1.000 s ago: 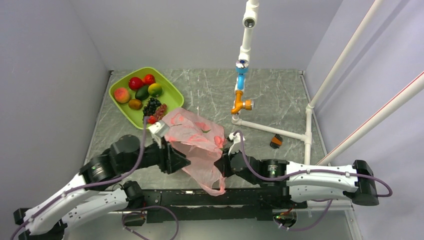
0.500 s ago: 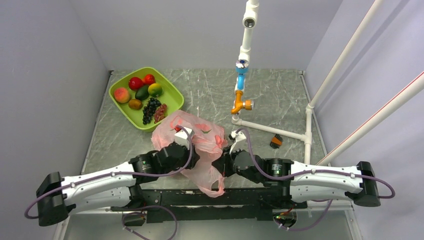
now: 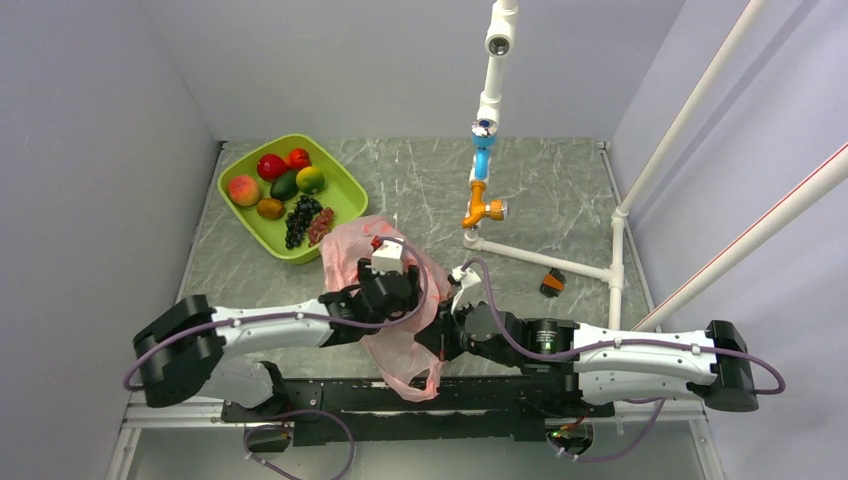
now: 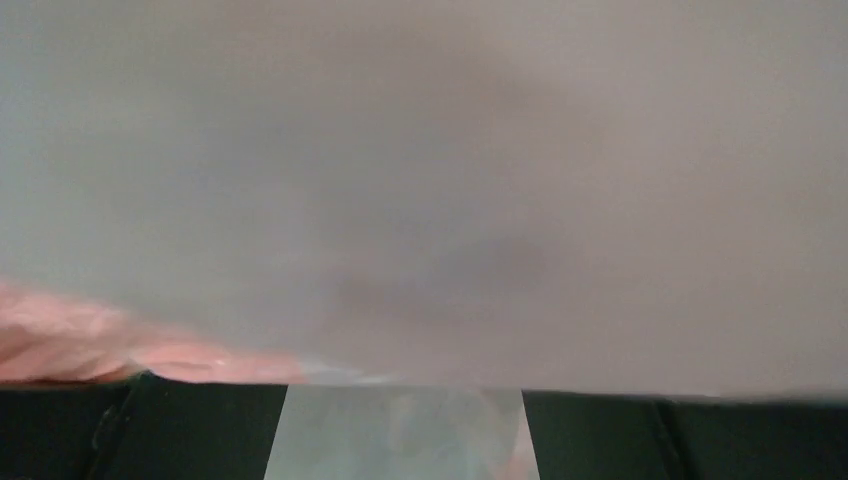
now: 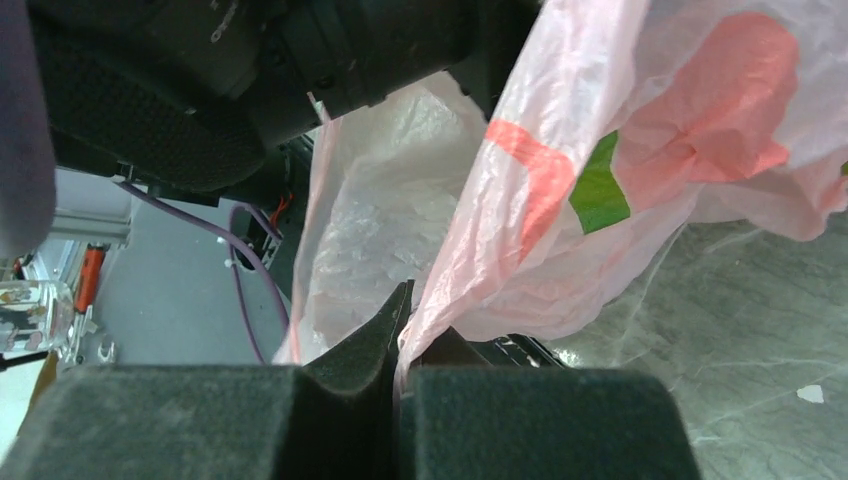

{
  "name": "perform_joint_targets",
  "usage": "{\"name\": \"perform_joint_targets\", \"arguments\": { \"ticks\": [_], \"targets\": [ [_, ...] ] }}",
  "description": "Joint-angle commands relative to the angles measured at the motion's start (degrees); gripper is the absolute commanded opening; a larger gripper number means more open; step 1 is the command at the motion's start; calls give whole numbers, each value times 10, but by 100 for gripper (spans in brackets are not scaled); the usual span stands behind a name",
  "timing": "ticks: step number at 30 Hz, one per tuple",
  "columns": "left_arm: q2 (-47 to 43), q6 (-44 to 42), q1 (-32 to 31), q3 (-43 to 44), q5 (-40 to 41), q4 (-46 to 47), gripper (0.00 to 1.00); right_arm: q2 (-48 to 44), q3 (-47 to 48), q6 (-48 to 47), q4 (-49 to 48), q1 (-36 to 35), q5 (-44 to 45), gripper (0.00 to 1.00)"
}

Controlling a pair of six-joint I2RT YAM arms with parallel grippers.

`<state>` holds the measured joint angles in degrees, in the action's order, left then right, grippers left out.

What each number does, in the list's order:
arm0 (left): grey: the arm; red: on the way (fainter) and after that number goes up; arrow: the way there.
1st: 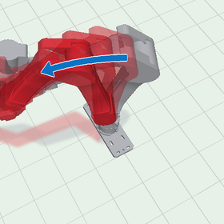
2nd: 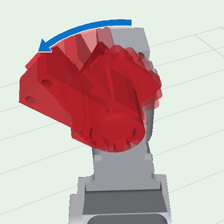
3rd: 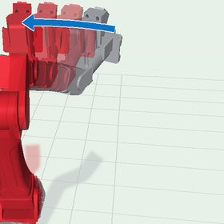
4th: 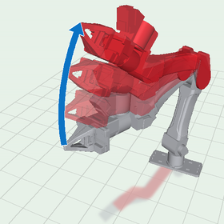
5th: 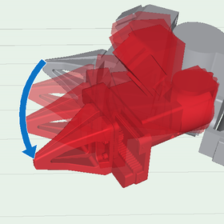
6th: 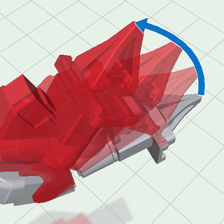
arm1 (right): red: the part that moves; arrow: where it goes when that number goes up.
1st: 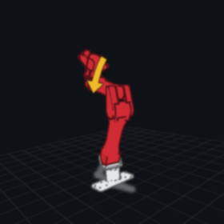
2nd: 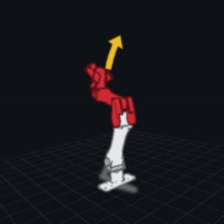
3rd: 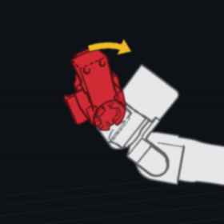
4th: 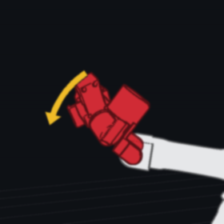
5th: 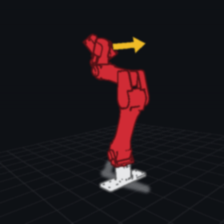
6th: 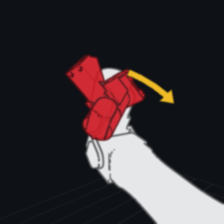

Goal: Take the fake fruits out of the plastic bag
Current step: Take out the fake fruit from the plastic bag.

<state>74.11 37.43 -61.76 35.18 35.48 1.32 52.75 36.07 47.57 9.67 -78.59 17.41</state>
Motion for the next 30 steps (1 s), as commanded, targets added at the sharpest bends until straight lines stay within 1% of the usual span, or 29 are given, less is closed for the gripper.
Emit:
{"name": "perform_joint_targets", "arguments": {
  "ticks": [1, 3, 5, 6, 8, 11, 13, 16, 18, 20, 22, 23, 27, 29, 30],
  "targets": [
    [55, 6, 8, 63, 57, 38, 82, -16, -11, 5, -31, -4, -17, 0],
    [78, 1, 12, 67, 45, 67, 85, -20, -15, 7, -27, -4, -17, 0],
    [97, -7, 18, 62, 15, 111, 96, -28, -21, 10, -23, -4, -16, 0],
    [106, -9, 20, 61, 5, 130, 98, -34, -26, 12, -21, -5, -14, 0],
    [133, -15, 24, 76, -10, 140, 99, -45, -33, 16, -13, -5, -7, 0],
    [185, -25, 24, 116, -11, 120, 99, -61, -42, 20, -3, -5, 3, 0],
    [218, -21, 25, 142, 0, 97, 97, -69, -47, 22, 2, -5, 8, 0],
    [254, -20, 31, 155, 3, 96, 82, -78, -54, 25, 12, -5, 13, 0],
    [261, -19, 34, 153, -2, 102, 66, -85, -57, 26, 19, -4, 18, 0],
    [253, -27, 34, 149, -16, 107, 53, -94, -65, 30, 26, -4, 27, 0],
    [228, -35, 34, 147, -41, 92, 45, -106, -77, 34, 31, -4, 39, 0],
    [208, -39, 34, 139, -54, 91, 41, -110, -87, 34, 33, -4, 46, 0],
    [107, -46, 34, 101, -124, 75, 36, -112, -121, 34, 27, -4, 69, 0],
    [56, -48, 34, 92, -169, 44, 33, -109, -133, 33, 20, -4, 78, 0],
    [25, -47, 34, 91, -188, 27, 31, -107, -137, 32, 17, -4, 83, 0]
  ]
}}
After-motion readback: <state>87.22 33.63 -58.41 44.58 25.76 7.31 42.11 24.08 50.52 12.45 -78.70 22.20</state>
